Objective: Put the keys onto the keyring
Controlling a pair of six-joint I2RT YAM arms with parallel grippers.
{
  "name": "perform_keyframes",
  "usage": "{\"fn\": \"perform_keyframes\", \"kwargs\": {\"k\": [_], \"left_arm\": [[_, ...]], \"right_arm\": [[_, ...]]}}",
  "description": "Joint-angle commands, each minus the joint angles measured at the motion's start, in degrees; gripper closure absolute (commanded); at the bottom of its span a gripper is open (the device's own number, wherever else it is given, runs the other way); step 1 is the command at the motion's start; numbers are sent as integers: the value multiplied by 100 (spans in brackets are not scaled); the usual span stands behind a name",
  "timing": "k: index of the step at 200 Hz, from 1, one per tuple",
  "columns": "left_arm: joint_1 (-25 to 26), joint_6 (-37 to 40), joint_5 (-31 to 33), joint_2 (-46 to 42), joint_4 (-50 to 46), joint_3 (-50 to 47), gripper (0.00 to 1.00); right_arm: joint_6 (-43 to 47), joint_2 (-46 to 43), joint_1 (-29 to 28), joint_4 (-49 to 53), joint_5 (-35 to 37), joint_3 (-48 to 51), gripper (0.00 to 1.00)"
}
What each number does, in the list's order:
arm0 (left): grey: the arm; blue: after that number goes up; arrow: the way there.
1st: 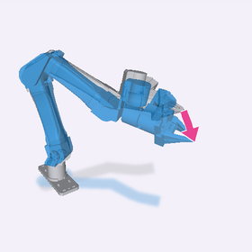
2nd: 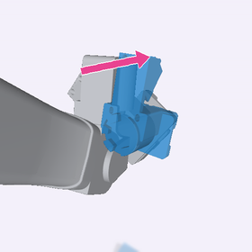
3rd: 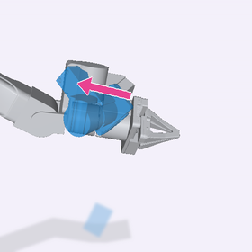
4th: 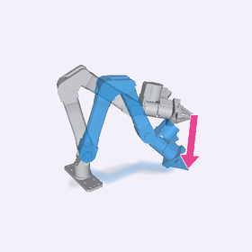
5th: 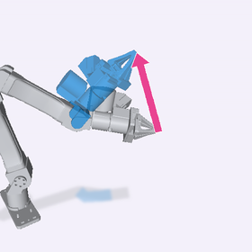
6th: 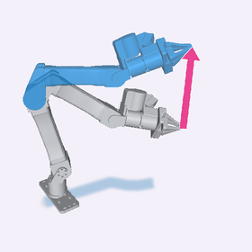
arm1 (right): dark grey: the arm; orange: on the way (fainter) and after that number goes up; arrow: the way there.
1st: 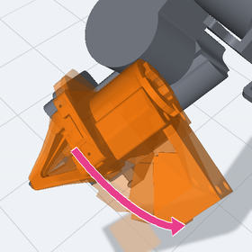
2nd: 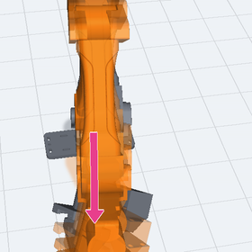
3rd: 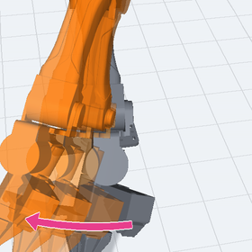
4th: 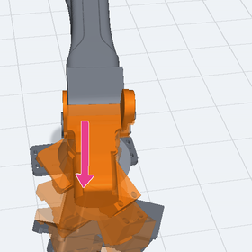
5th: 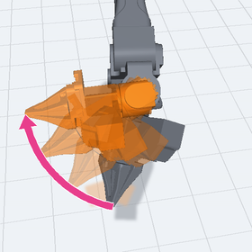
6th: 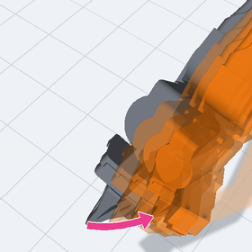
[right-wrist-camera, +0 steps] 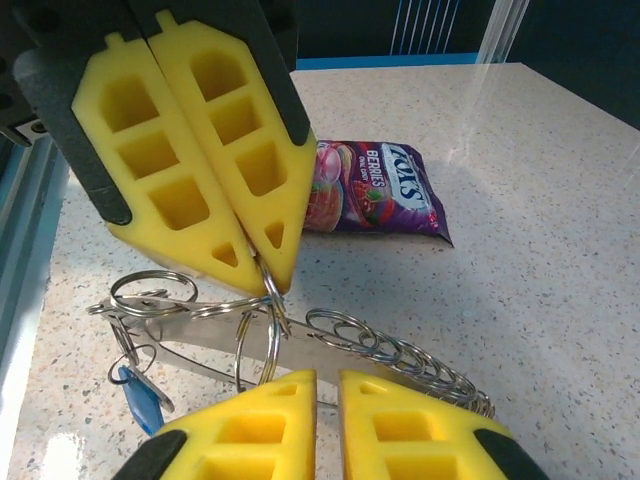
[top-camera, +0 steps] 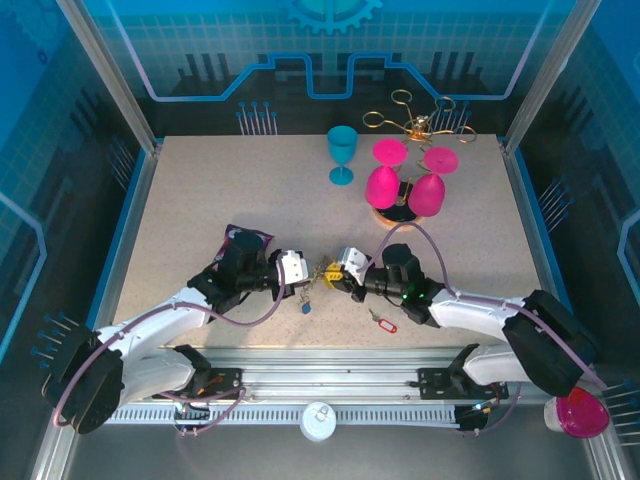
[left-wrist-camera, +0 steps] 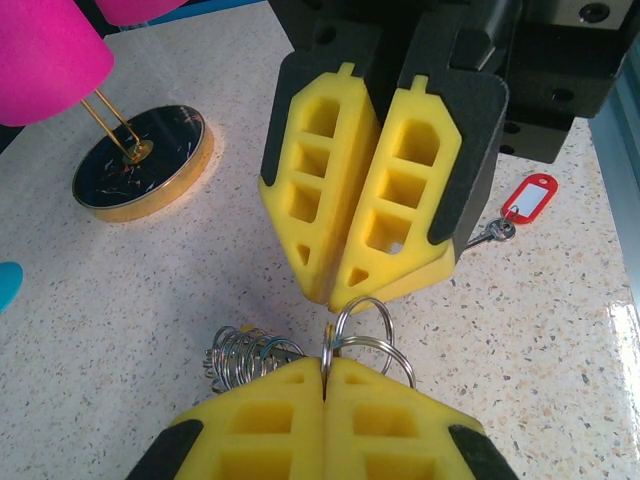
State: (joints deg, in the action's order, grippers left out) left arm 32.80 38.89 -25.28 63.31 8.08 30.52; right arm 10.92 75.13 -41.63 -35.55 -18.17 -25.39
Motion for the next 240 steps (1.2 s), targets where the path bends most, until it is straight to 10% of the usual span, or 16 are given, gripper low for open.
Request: {"fn": "perform_keyframes", "kwargs": {"k": [1,88,178,207,240], "left_arm": [[4,-57,-126,-73,184,-90,100],[3,-143,-128,-64,340,-142,100],[-5,-268,-72,-132,303,-182,100],[-12,-122,177,-354,-51,-148,66],[-153,277,152,-563,-1116,231,59]], "right_arm": [[204,147,-88,-375,12,-97,84],[173,596,-77,-1337,-878,-110,81],[-272,897,100,-2145,-1044,-63,100],[32,662,113,-1379,-1108,-170,100],[793,274,81,222,-1060,-482,100]]}}
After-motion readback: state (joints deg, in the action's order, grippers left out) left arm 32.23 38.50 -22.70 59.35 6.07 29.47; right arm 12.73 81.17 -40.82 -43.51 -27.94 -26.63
